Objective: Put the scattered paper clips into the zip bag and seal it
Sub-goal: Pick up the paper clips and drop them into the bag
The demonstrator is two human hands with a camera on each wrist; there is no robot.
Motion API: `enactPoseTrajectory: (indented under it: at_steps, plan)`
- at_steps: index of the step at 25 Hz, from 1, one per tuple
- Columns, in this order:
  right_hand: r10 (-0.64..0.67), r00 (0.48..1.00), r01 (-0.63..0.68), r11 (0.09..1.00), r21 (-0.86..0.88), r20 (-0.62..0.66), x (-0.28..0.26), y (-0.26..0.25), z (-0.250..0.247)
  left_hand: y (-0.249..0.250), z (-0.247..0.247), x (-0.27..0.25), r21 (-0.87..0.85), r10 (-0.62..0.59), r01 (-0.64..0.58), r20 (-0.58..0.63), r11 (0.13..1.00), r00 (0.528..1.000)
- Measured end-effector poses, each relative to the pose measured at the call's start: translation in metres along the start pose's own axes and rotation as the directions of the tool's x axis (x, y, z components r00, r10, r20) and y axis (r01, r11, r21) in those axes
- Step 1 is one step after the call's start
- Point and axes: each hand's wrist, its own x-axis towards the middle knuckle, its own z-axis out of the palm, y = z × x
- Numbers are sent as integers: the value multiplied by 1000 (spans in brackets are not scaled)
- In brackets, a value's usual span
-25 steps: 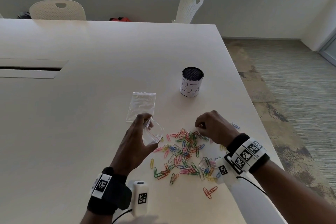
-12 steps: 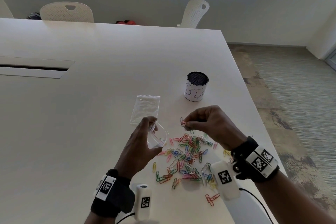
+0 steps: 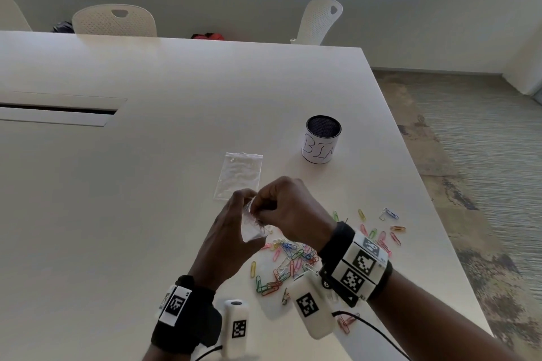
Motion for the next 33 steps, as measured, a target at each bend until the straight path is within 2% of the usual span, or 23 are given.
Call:
enactPoseTrajectory:
  at_steps: [13, 15, 17, 19, 21, 23, 26, 29, 33]
  plan:
    - [-145, 988, 149, 985, -91, 46, 1, -5, -13, 0, 1, 1, 1, 4, -4, 4, 1000, 1000]
    - [-123, 992, 123, 990, -73, 5, 2, -1, -23, -1, 0, 1, 23, 20, -20, -4, 1000, 1000]
    - [-90, 992, 84, 994, -71, -93, 5, 10, -36, -3, -1, 0, 49, 28, -27, -18, 998, 999]
    - [-69, 987, 51, 992, -119, -147, 6, 24, -47, -4, -2, -1, 46, 31, -30, -25, 998, 999]
    - [-32, 996, 11, 968, -251, -80, 5, 39, -52, -5, -3, -1, 44, 41, -40, -25, 998, 999]
    - [32, 997, -2, 917, -400, 69, 1, 54, -53, -5, -4, -1, 39, 51, -50, -20, 998, 999]
    - [166, 960, -17, 840, -543, 227, -7, 70, -56, -2, -4, -2, 28, 53, -53, -15, 998, 998]
    - [215, 938, -12, 805, -593, 272, -15, 79, -54, 0, -4, -3, 23, 52, -51, -14, 998, 999]
    - [183, 940, 36, 787, -615, 289, -21, 86, -51, 0, -4, -2, 34, 58, -58, -2, 998, 998]
